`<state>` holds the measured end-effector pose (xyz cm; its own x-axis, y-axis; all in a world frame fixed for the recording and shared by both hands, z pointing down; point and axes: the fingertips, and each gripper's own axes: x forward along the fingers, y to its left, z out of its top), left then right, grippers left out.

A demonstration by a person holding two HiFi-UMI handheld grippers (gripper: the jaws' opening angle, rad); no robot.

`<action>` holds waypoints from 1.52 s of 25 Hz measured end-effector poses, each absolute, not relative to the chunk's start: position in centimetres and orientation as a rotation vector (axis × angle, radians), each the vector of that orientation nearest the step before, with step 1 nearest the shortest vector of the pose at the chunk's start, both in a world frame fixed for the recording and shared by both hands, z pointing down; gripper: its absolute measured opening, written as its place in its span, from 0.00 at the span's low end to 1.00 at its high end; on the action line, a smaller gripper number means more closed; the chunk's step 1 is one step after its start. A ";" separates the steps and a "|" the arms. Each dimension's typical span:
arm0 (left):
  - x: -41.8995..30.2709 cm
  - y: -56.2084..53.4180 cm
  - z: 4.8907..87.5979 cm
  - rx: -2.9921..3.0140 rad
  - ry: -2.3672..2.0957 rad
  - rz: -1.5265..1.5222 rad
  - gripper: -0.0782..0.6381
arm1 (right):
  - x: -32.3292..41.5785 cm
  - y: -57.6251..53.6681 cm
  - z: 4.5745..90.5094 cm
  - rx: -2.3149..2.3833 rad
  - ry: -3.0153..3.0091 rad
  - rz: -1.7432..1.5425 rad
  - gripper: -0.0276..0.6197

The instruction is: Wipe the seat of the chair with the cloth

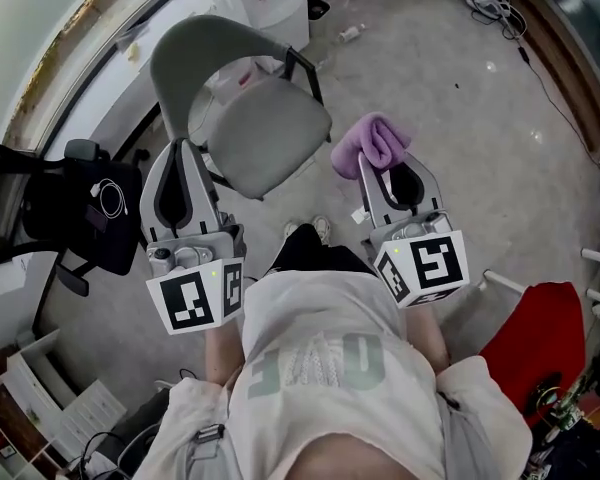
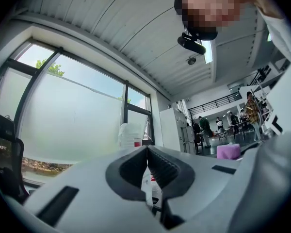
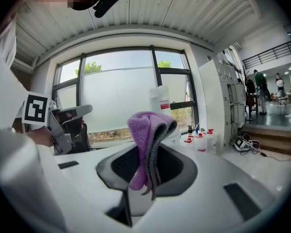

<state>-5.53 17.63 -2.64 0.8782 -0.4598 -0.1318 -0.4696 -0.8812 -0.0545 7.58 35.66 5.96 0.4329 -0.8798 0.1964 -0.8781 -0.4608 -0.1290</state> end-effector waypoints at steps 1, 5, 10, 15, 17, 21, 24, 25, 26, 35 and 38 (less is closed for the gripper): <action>-5.0 17.5 -2.6 -2.962 0.732 0.178 0.13 | 7.9 35.5 6.1 -2.649 1.627 -0.378 0.18; -3.3 16.2 -2.1 -2.976 0.716 0.197 0.13 | 9.2 34.4 6.2 -2.674 1.630 -0.373 0.18; -1.4 13.7 -1.8 -2.985 0.713 0.255 0.13 | 11.1 32.5 6.5 -2.709 1.624 -0.356 0.18; 0.2 9.1 -2.5 -2.979 0.749 0.319 0.13 | 13.2 27.9 4.5 -2.702 1.656 -0.283 0.18; 0.9 7.2 -2.9 -2.966 0.761 0.331 0.13 | 14.2 25.7 3.9 -2.691 1.677 -0.270 0.18; 2.0 3.7 -3.0 -2.930 0.785 0.325 0.13 | 15.6 21.2 3.4 -2.675 1.725 -0.264 0.18; 2.1 1.6 -2.2 -2.918 0.812 0.307 0.13 | 16.1 18.6 3.6 -2.658 1.753 -0.277 0.18; 2.1 0.9 -2.0 -2.920 0.819 0.301 0.13 | 16.2 17.8 3.7 -2.652 1.757 -0.284 0.18; 2.2 0.3 -1.7 -2.921 0.827 0.295 0.13 | 16.3 17.1 3.8 -2.647 1.759 -0.293 0.18; 1.9 -4.0 -0.4 -2.887 1.000 0.231 0.13 | 17.9 11.4 5.7 -2.538 1.912 -0.430 0.18; 1.3 -4.9 0.0 -2.861 1.097 0.216 0.13 | 17.8 8.6 6.2 -2.457 2.023 -0.449 0.18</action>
